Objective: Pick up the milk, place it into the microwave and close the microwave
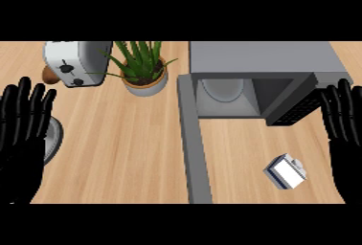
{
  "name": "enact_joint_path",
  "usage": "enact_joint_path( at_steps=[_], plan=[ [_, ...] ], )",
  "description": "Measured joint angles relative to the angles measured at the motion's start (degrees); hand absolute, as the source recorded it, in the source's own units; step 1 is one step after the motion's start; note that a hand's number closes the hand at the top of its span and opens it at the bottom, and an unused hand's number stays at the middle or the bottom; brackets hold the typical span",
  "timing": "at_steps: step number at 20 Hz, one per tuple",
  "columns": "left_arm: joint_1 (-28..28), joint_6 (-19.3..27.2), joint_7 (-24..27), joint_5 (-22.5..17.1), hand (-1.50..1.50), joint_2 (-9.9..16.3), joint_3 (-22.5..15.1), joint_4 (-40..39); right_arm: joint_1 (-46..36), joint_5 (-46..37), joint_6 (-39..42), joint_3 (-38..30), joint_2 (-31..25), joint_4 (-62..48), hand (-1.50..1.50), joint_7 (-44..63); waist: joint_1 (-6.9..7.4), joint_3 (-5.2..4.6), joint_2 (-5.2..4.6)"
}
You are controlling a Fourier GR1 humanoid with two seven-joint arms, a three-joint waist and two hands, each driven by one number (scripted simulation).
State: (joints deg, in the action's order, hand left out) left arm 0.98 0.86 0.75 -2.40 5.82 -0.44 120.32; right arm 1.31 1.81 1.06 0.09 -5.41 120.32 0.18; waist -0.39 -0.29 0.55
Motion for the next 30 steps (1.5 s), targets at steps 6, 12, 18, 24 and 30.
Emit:
enact_joint_path(
  at_steps=[6, 12, 18, 24, 30],
  plan=[
    [-2.7, -0.3, -1.3, -1.1, -1.5, 2.3, 4.8, -2.0, 9.0, 3.3, 7.7, 1.2, -2.4, 3.7, -1.5, -4.9, -0.07, 0.25, -0.35],
    [2.5, -0.4, -3.2, -4.5, -1.5, 0.5, 5.9, -2.0, 17.7, 14.6, 17.9, 5.4, -3.4, 5.0, -1.5, -6.2, 0.1, 0.31, -0.35],
    [10.5, -2.5, -2.7, -6.0, -1.5, -0.8, 5.8, 2.4, 26.8, 16.7, 23.3, 5.9, -3.8, 7.9, -1.5, -9.7, 0.21, 0.3, -0.36],
    [17.0, -4.1, -1.0, -5.0, -1.5, -2.9, 3.7, 6.3, 29.7, 12.9, 23.7, 3.3, -2.1, 6.9, -1.5, -14.1, 0.3, 0.3, -0.38],
    [22.5, -5.9, 1.1, -5.0, -1.5, -4.0, 3.2, 9.0, 30.5, 5.4, 20.0, 2.5, 1.3, 5.2, -1.5, -18.2, 0.42, 0.29, -0.39]
  ],
)
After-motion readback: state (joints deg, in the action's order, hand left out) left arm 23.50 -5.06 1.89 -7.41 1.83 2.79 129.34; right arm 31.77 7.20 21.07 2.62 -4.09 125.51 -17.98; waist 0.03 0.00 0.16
